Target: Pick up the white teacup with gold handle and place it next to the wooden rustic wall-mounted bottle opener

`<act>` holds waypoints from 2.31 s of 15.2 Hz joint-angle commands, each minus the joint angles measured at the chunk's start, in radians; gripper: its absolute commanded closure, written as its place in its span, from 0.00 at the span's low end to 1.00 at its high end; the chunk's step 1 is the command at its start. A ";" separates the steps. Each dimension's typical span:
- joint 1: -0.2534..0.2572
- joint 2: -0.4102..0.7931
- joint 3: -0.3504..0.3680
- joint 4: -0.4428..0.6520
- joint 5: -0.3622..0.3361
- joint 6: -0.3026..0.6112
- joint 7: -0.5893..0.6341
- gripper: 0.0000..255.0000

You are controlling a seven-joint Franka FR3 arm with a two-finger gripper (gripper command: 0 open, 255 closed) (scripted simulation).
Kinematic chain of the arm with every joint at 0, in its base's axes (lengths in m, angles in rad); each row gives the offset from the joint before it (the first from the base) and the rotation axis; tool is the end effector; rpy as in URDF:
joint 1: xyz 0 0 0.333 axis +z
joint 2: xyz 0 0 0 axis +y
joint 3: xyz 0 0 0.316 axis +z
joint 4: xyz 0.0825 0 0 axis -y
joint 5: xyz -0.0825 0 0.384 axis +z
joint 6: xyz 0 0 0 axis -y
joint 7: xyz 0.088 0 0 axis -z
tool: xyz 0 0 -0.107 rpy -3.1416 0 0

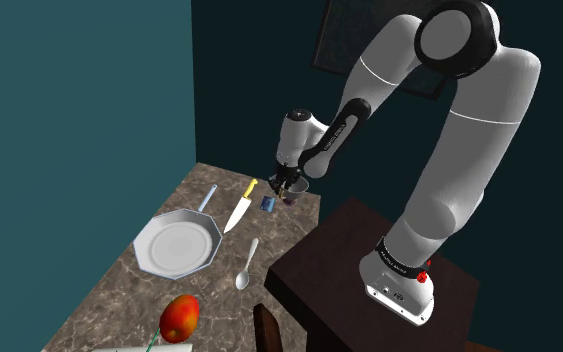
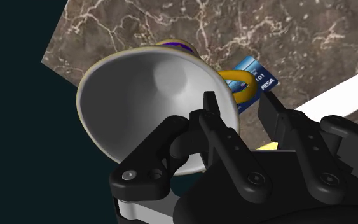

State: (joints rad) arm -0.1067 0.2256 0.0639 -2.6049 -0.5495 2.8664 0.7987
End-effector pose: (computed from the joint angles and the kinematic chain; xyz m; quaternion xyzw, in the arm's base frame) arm 0.4322 0.0121 0.1766 0.9848 -0.1571 0.0443 0.0594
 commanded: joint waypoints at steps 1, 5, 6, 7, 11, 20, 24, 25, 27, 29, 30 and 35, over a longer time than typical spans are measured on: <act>-0.015 -0.037 0.022 -0.011 0.039 -0.025 -0.034 1.00; -0.033 -0.104 0.056 -0.025 0.116 -0.074 -0.099 1.00; -0.036 -0.121 0.063 -0.027 0.135 -0.087 -0.114 1.00; -0.038 -0.137 0.068 -0.029 0.153 -0.100 -0.129 1.00; -0.039 -0.201 0.083 -0.034 0.220 -0.154 -0.185 1.00; -0.024 -0.332 0.089 -0.025 0.329 -0.286 -0.277 1.00; -0.016 -0.383 0.086 -0.014 0.361 -0.347 -0.306 1.00; -0.014 -0.395 0.085 -0.010 0.367 -0.362 -0.312 1.00; -0.010 -0.419 0.083 -0.002 0.379 -0.393 -0.323 1.00; -0.006 -0.441 0.081 0.007 0.390 -0.424 -0.334 1.00; -0.005 -0.452 0.080 0.012 0.395 -0.439 -0.338 1.00; 0.013 -0.514 0.089 0.009 0.418 -0.498 -0.336 1.00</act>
State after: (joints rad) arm -0.1010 -0.2705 0.1467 -2.5875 -0.1377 2.3784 0.4549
